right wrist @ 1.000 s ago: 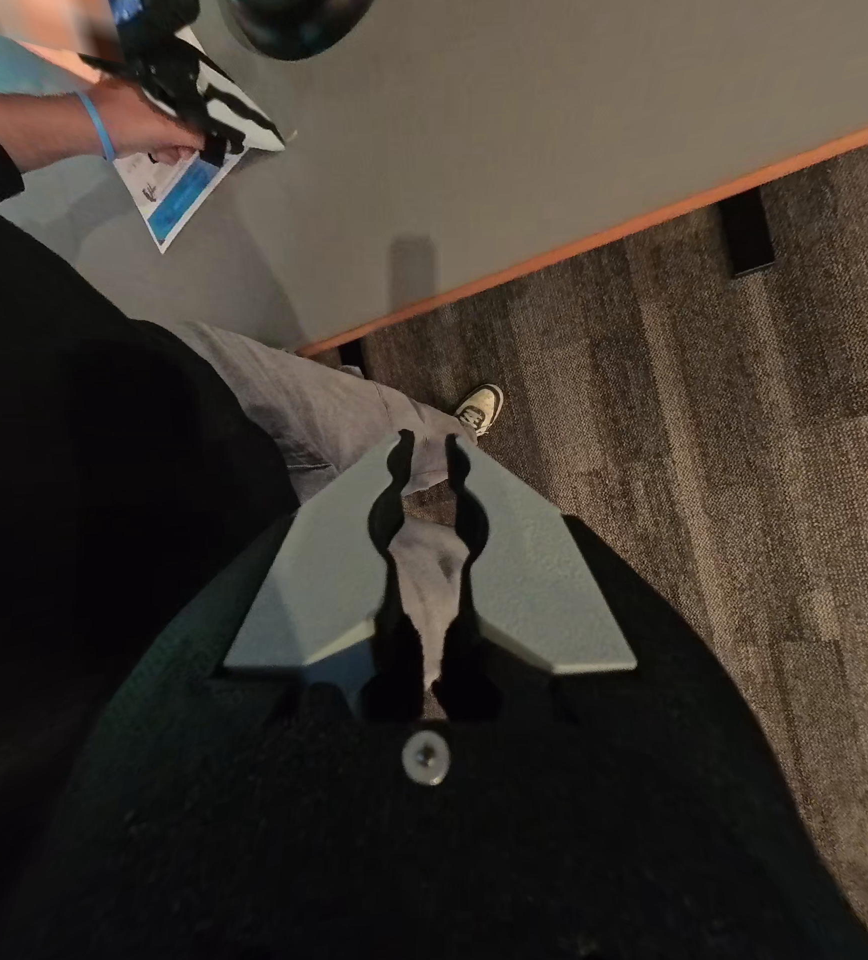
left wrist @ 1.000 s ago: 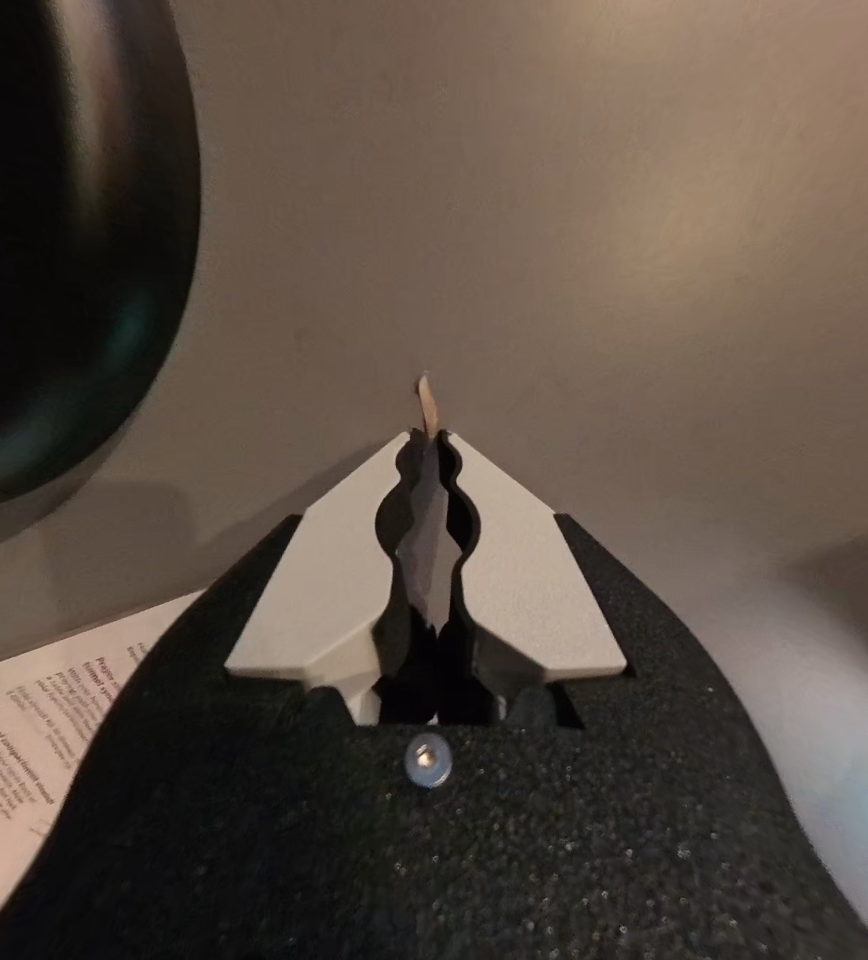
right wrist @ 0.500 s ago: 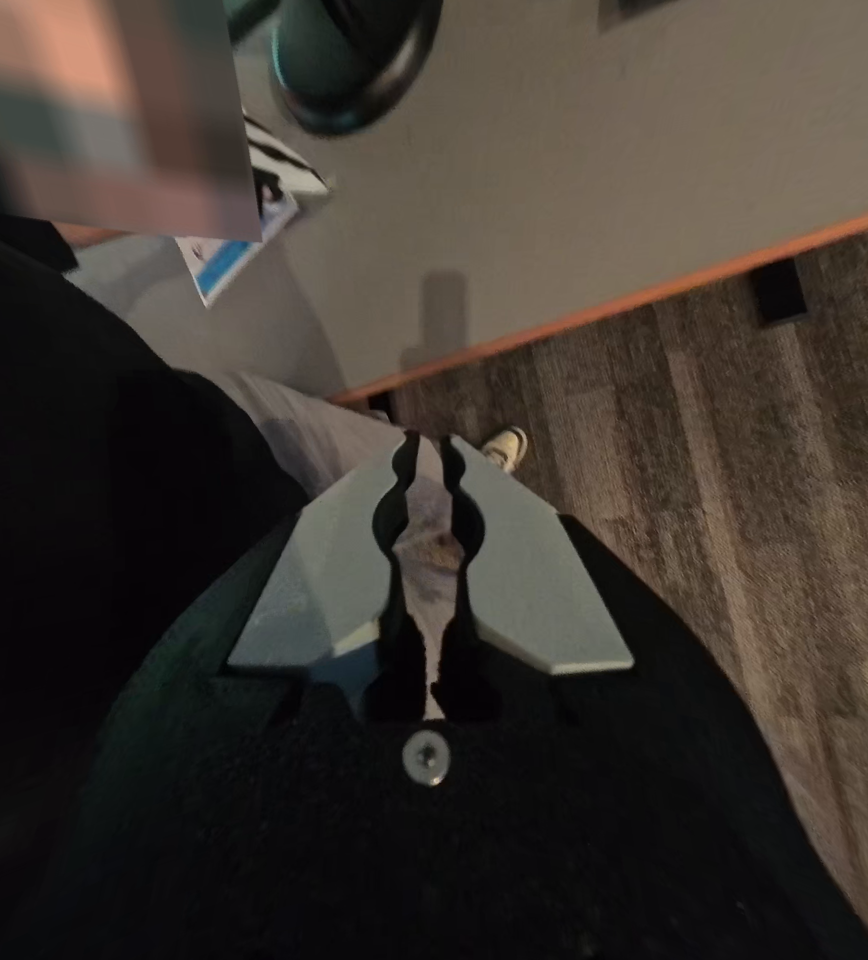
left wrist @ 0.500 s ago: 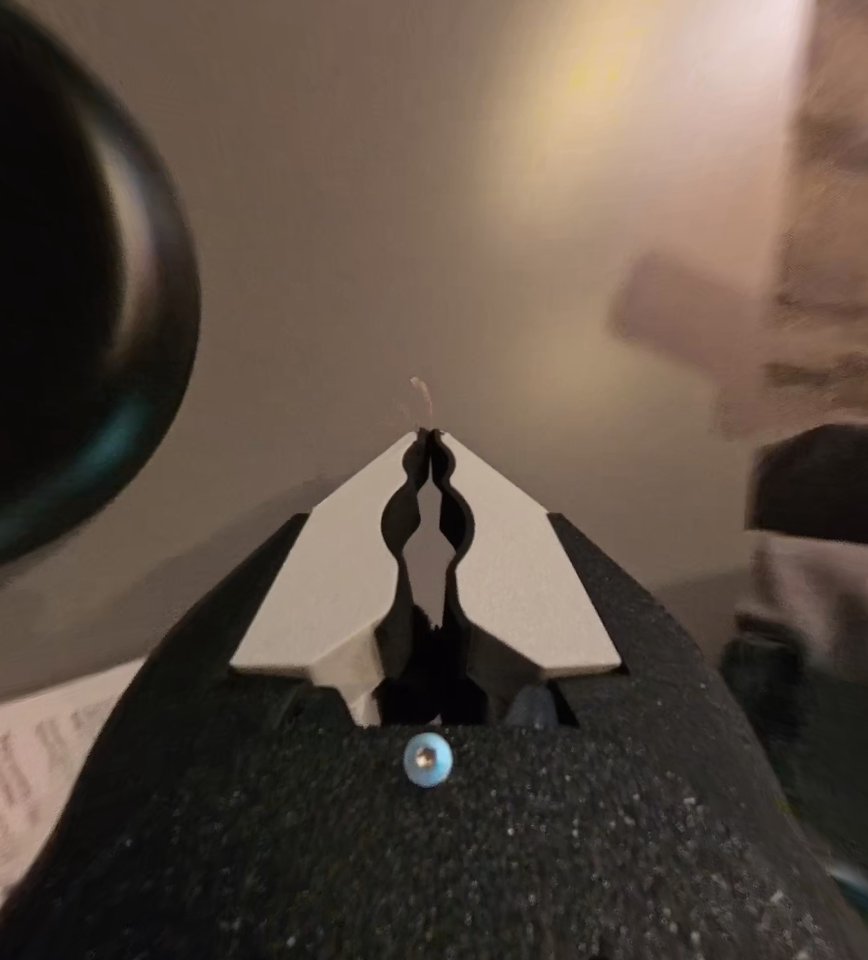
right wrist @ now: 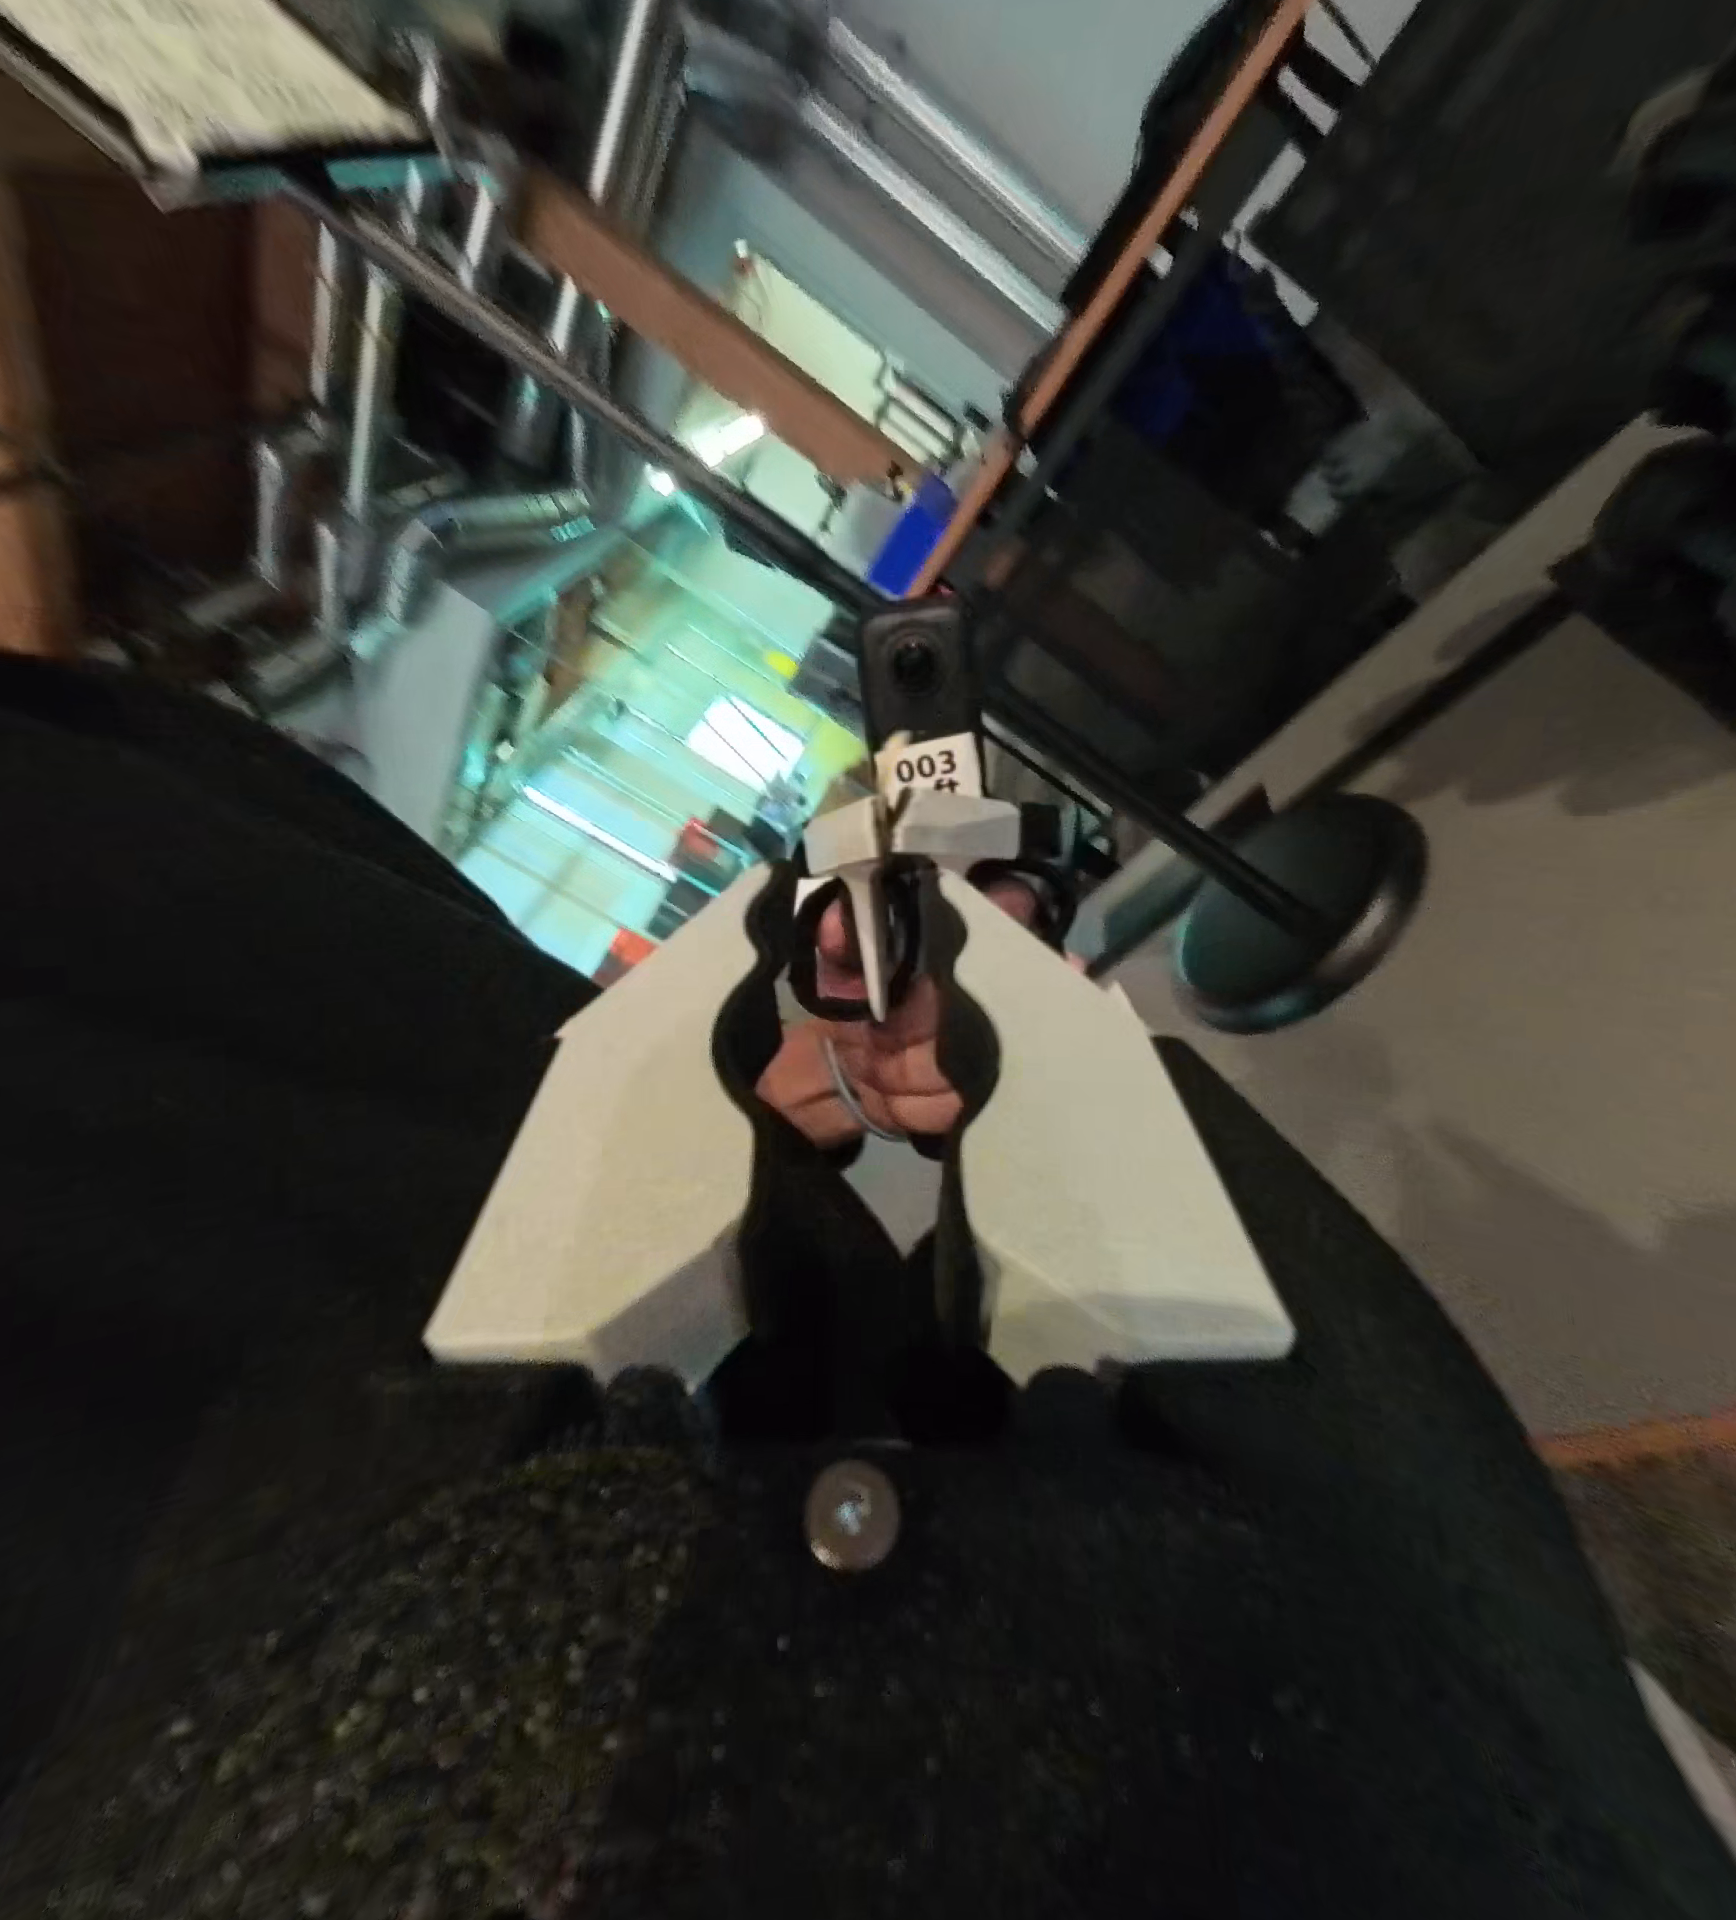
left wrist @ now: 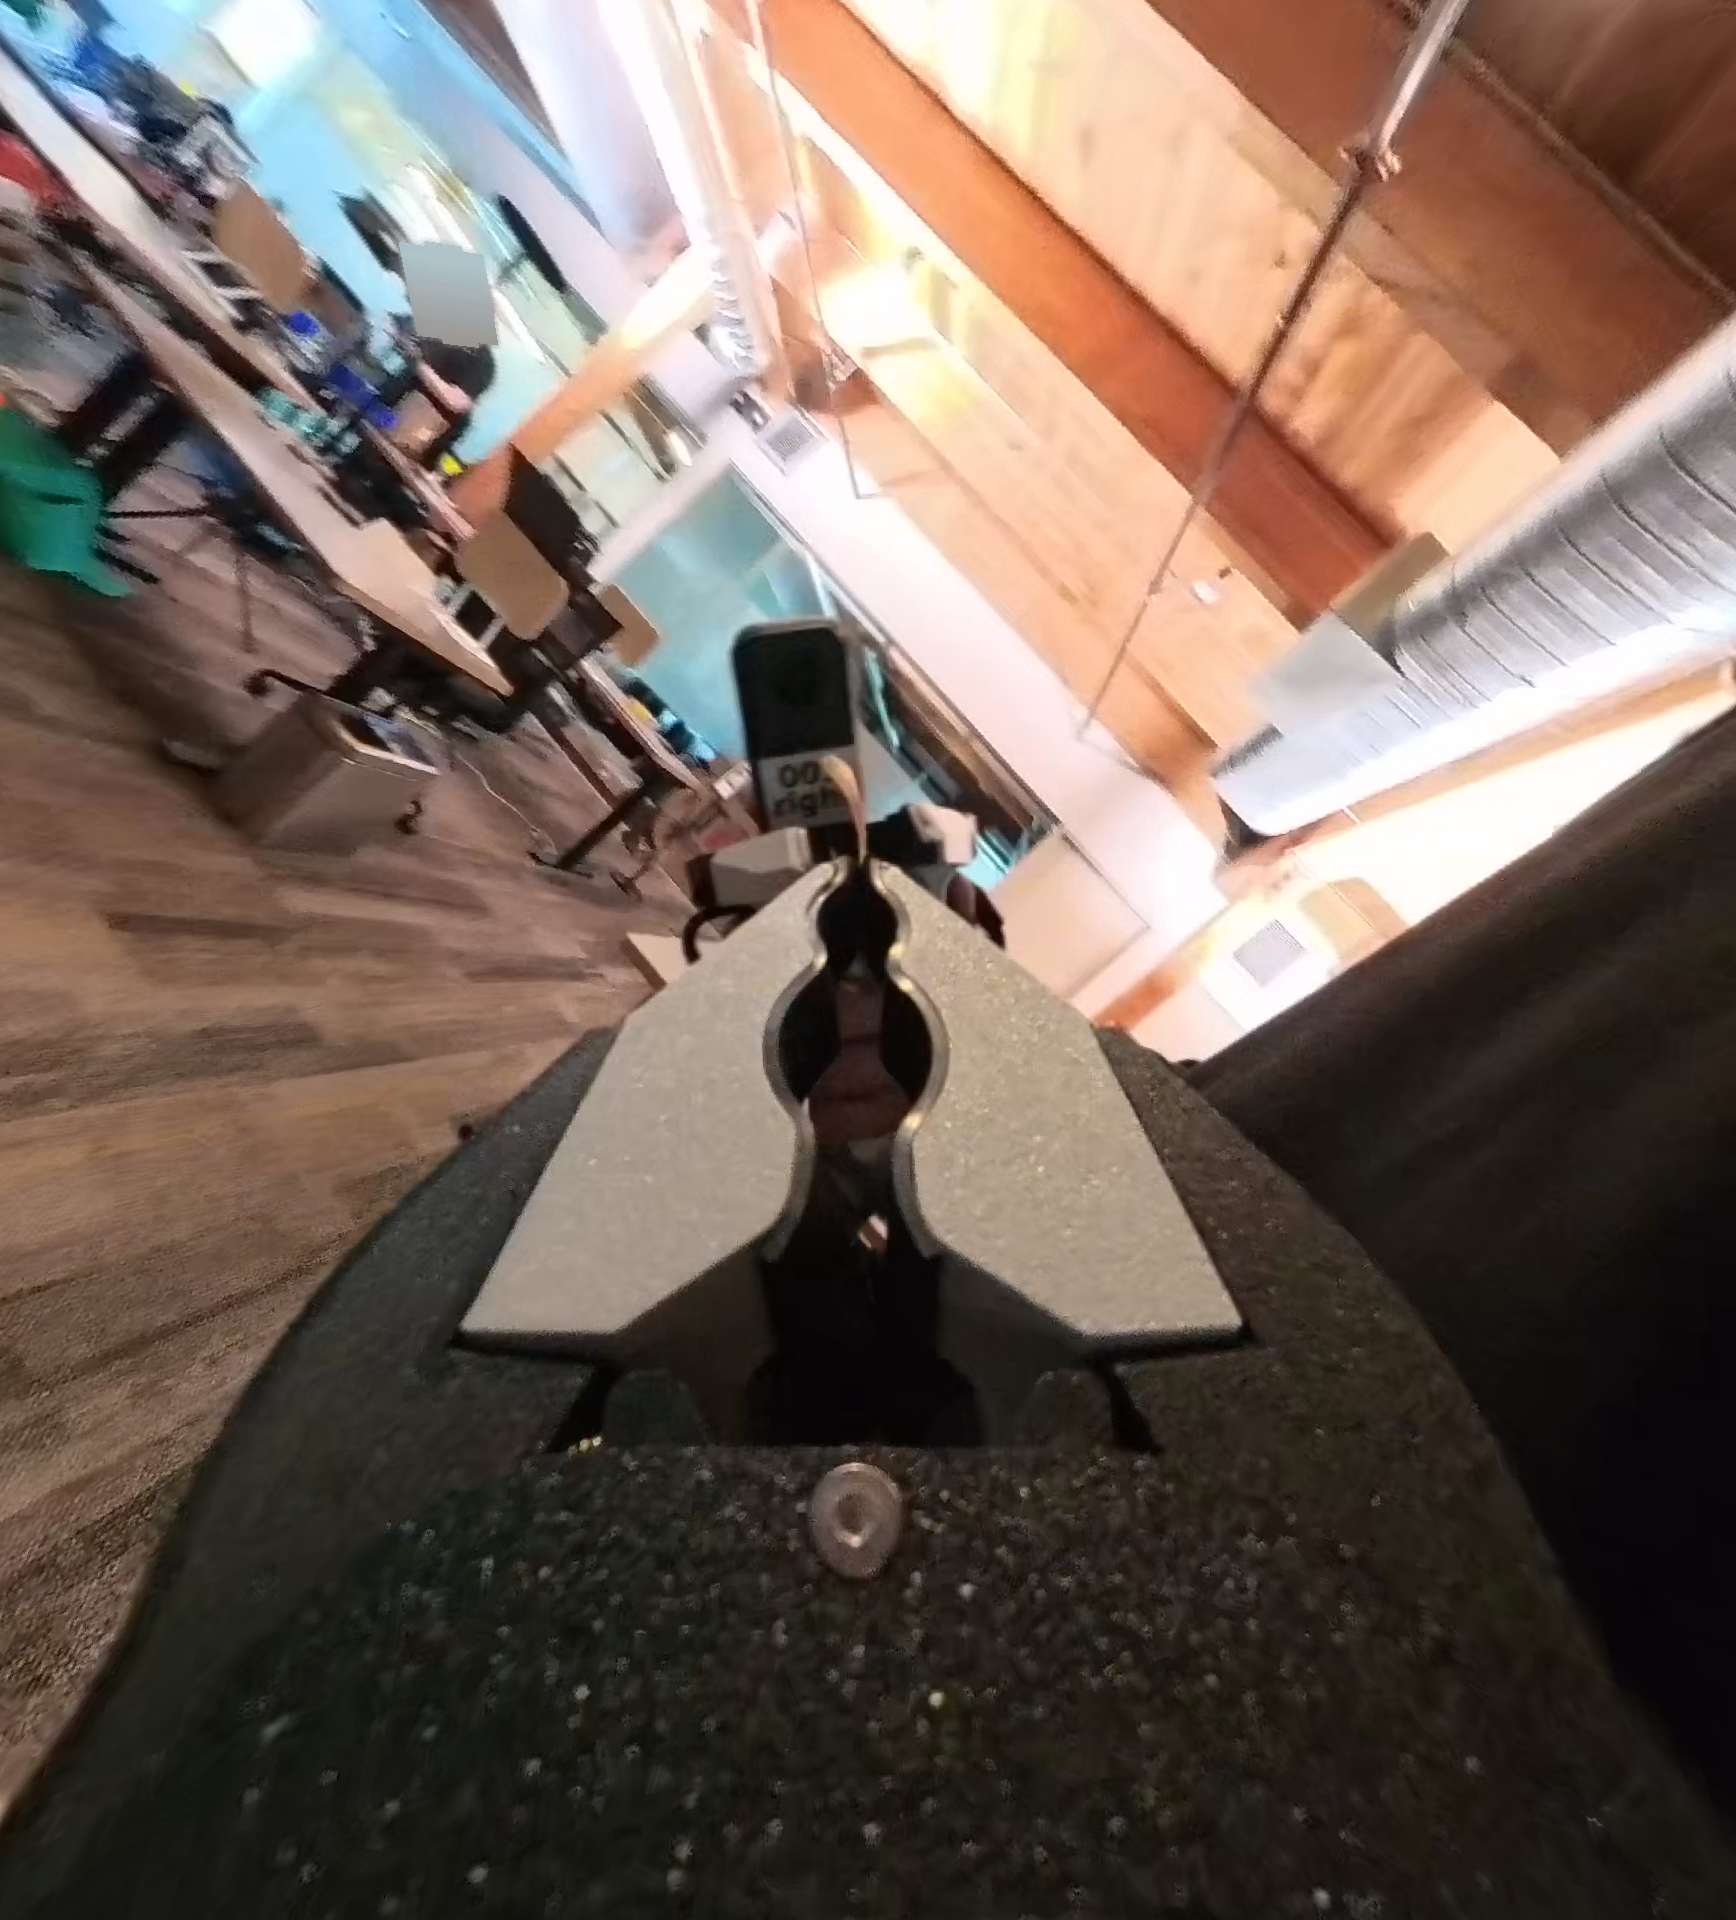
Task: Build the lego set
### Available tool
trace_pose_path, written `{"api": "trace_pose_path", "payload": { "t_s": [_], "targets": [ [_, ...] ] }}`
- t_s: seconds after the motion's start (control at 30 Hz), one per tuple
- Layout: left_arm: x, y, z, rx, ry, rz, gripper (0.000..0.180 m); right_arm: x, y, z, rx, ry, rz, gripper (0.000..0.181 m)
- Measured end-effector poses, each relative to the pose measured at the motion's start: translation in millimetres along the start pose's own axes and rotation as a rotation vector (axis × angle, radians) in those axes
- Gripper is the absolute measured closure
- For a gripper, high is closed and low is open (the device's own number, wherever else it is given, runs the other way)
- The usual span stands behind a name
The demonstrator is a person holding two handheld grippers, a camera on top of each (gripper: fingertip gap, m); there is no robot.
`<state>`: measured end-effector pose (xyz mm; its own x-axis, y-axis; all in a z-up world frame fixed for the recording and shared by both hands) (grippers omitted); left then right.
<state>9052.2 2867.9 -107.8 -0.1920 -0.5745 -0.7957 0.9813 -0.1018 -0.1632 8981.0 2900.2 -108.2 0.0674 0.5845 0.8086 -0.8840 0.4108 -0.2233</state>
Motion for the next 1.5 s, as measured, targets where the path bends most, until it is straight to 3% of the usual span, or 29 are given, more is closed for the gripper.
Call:
{"api": "trace_pose_path", "payload": {
  "t_s": [0.53,0.63,0.83,0.9,1.07,1.27,1.5],
  "targets": [
    [-24,-269,-40,0.319,-0.104,-0.200,0.180,56,241,76,-0.300,0.134,0.093,0.172],
    [-27,-330,-59,0.369,-0.120,-0.229,0.180,66,297,86,-0.319,0.182,0.065,0.181],
    [-22,-447,-95,0.479,-0.128,-0.281,0.180,80,414,105,-0.373,0.255,-0.050,0.181],
    [-16,-485,-101,0.516,-0.160,-0.274,0.180,84,463,110,-0.411,0.281,-0.119,0.181],
    [21,-581,-102,0.613,-0.390,-0.192,0.155,73,587,142,-0.445,0.360,-0.454,0.181],
    [96,-729,-84,0.665,-0.672,-0.072,0.154,62,770,203,-0.325,0.460,-1.085,0.181],
    [169,-928,-51,0.710,-0.726,-0.065,0.157,73,954,278,-0.333,0.339,-1.389,0.181]
  ]
}}
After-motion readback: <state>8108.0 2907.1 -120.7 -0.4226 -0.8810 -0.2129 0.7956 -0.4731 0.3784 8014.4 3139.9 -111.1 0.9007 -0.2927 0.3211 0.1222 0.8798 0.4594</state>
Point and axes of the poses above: each gripper's, where its closed fingertips meet, y back along the fingers, z out of its top, x = y × z across the jaws, the point moved 4 cm from there along y, back along the fingers, and after that the axes turned 10 degrees about z, right-handed, at the moved point
